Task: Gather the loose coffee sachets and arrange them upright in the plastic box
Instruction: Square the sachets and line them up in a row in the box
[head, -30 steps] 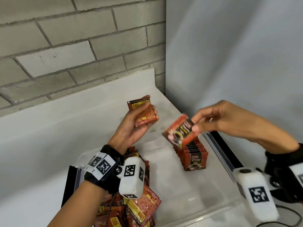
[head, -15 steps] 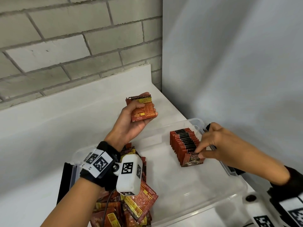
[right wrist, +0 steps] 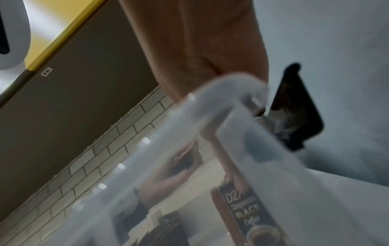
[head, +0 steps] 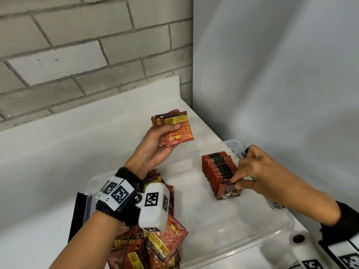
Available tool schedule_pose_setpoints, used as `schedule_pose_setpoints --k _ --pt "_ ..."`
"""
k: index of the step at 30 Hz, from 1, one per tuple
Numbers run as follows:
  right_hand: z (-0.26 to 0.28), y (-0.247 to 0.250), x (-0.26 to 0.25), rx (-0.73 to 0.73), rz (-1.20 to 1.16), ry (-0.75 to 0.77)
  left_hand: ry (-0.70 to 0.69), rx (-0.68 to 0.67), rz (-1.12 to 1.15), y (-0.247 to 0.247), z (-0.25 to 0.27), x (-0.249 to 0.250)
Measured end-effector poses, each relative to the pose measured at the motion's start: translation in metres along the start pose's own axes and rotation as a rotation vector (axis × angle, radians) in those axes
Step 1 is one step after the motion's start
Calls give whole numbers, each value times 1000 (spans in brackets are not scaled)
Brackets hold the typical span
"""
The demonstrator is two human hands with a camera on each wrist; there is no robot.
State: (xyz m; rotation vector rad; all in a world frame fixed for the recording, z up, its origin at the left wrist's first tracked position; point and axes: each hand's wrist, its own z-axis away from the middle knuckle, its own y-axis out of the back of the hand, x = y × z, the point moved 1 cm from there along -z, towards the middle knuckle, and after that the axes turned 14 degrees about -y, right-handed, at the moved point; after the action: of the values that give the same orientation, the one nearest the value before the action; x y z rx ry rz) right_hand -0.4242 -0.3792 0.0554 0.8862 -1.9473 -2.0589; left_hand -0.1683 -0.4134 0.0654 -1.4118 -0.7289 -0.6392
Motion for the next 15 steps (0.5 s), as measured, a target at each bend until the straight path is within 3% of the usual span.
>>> schedule_pose_setpoints --k 9,15 --pt "-2 2 1 -102 -40 -139 -26 -79 -62 -2 2 0" --pt "7 50 -7 -88 -275 -248 -31 -116 -109 1 1 -1"
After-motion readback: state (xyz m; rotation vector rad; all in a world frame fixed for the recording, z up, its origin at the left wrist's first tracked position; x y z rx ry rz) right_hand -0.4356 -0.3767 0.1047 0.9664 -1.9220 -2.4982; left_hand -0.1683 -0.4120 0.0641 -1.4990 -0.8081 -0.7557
